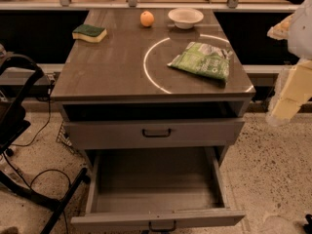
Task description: Move green jalapeno chip bag near sponge
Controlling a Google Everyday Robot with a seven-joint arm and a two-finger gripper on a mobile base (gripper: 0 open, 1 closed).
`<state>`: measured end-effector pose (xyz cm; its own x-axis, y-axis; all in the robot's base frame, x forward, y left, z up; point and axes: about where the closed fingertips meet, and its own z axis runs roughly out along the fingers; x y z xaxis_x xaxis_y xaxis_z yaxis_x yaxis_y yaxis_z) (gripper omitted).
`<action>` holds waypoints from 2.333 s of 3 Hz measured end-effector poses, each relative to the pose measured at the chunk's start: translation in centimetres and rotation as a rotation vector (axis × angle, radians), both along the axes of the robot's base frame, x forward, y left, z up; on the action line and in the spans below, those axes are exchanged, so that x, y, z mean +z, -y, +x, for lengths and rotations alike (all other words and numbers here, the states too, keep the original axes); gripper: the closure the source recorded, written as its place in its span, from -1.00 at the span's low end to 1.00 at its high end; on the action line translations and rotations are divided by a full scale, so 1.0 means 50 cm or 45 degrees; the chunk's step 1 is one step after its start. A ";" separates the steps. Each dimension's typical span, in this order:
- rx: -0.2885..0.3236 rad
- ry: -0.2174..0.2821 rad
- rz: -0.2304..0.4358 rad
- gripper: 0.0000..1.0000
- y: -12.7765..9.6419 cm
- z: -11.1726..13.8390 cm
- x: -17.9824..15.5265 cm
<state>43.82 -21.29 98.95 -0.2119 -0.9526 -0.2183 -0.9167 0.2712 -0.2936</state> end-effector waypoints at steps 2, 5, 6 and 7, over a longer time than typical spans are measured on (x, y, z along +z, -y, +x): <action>-0.009 0.056 0.059 -1.00 -0.001 0.037 -0.008; 0.013 0.395 0.477 -1.00 -0.009 0.426 -0.074; -0.033 0.261 0.569 -1.00 -0.033 0.531 -0.143; -0.049 0.125 0.637 -1.00 -0.080 0.572 -0.210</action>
Offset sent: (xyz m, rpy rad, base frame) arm 0.0752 -0.0011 -0.0177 0.1867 -0.1602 -0.0288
